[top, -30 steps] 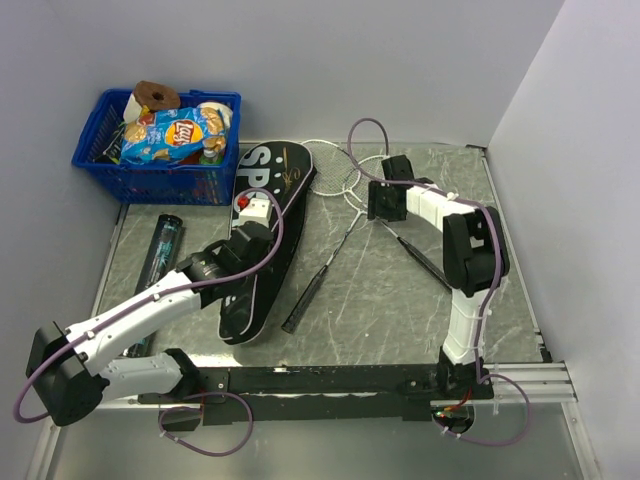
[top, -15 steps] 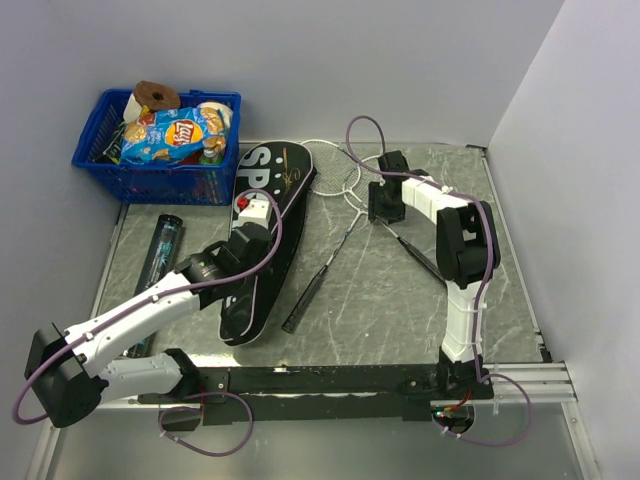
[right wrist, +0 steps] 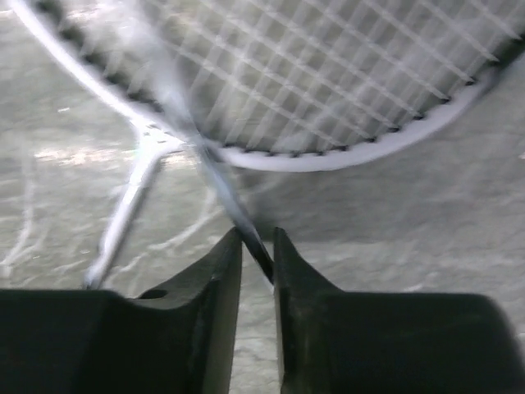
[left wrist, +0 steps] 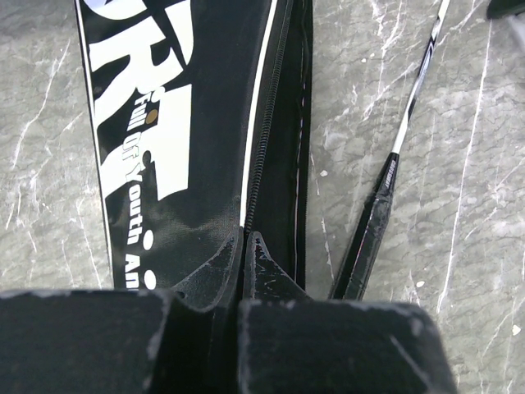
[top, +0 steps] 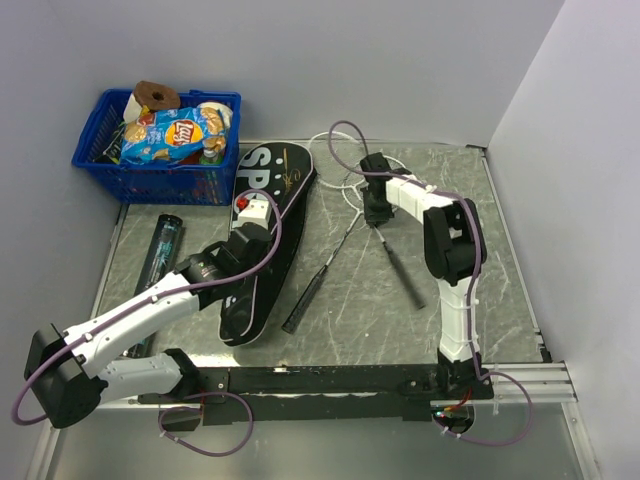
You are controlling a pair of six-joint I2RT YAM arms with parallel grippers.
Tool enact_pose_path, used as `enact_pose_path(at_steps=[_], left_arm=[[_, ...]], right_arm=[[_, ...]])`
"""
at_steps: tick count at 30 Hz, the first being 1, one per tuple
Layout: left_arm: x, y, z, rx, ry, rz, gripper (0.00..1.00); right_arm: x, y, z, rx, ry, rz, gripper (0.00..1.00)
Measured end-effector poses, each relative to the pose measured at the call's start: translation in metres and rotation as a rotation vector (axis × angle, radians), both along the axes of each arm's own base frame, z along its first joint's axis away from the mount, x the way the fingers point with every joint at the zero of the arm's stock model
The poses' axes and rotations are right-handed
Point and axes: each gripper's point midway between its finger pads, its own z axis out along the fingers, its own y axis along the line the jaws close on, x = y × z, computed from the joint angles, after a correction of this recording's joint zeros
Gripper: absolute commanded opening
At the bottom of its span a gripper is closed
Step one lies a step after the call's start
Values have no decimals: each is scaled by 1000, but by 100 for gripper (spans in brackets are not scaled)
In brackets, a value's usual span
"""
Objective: Pack up the badminton gear
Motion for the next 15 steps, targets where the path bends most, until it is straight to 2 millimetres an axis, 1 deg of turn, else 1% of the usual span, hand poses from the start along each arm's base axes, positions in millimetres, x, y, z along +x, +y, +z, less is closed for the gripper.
enact_pose_path(at_steps=[1,2,6,11,13,15], left_arm=[[0,0,0,-1,-1,0,1],[0,0,0,-1,-1,0,1],[0,0,0,0,0,0,1],[-1,1,0,3,2,0,1],[-1,1,-1,5,5,0,1],[-1,1,-2,7,6,1,1]], right_arm=[[0,2,1,-4,-1,9,2],[-4,7,0,-9,14,32,0],[-13,19,-1,-29,31,77,0],[-16,17,0,-33,10,69,0],[-23,14,1,-31,4,50,0],[-36,11,3,-29,9,33,0]])
